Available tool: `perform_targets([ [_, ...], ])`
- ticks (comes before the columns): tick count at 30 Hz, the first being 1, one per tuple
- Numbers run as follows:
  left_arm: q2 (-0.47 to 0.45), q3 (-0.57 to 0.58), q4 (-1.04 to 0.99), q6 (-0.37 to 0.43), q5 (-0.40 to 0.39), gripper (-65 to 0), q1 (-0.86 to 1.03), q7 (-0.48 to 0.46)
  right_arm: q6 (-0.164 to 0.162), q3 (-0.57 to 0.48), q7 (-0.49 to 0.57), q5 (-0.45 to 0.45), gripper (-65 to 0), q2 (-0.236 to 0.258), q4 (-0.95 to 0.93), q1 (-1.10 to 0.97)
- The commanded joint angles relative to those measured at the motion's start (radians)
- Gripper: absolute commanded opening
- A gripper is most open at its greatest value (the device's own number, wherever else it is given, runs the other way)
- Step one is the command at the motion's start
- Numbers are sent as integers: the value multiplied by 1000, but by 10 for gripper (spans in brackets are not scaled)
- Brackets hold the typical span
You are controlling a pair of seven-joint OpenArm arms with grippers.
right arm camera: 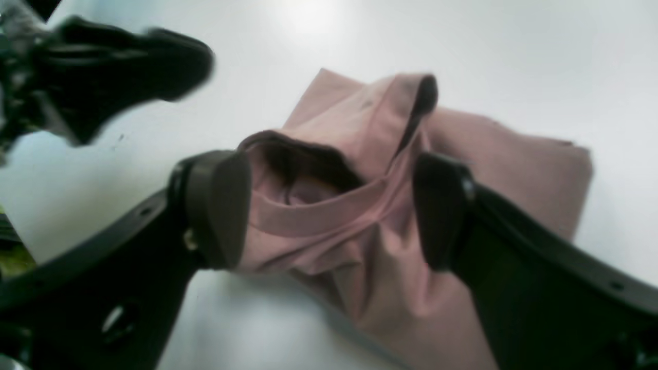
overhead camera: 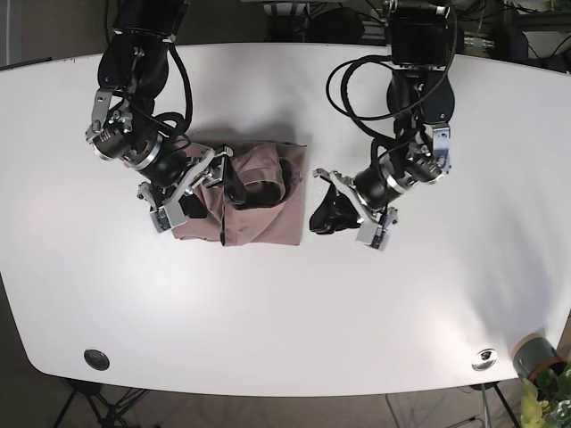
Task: Fold the T-shirt properly
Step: 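Fold the strip in half again, bringing both grippers together, then press and tuck the folded bundle with the right gripper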
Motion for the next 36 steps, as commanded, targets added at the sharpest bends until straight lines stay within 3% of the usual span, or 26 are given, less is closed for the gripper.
perform_targets([
  [1, -52, -24, 50, -4, -14, -608, 2, -13, 7, 2, 19, 23, -238, 3, -40, 6],
  [6, -138, -87, 67, -6, -18, -608, 49, -13, 9, -77, 25, 23, -336, 3, -140, 13],
  [13, -198, -142, 67, -7, -18, -608, 97, -13, 0, -327, 127, 23, -354, -1, -200, 14],
  [15, -201, -165, 62, -7, -18, -608, 101, -13, -31, -373, 136, 23, -357, -1, -203, 19],
  [19, -201, -185, 61, -7, -13, -608, 104, -13, -103, -374, 134, 27, -358, -1, -160, 37],
  [25, -201, -181, 53, -9, -11, -608, 104, -14, -141, -284, 133, 27, -358, 45, -77, 43],
  [29, -201, -181, 44, -9, -11, -608, 104, -14, -151, -244, 125, 27, -358, 65, -86, 65],
  [36, -201, -179, 13, -9, -11, -608, 100, -14, -152, -272, 104, 23, -358, 71, -183, 97],
])
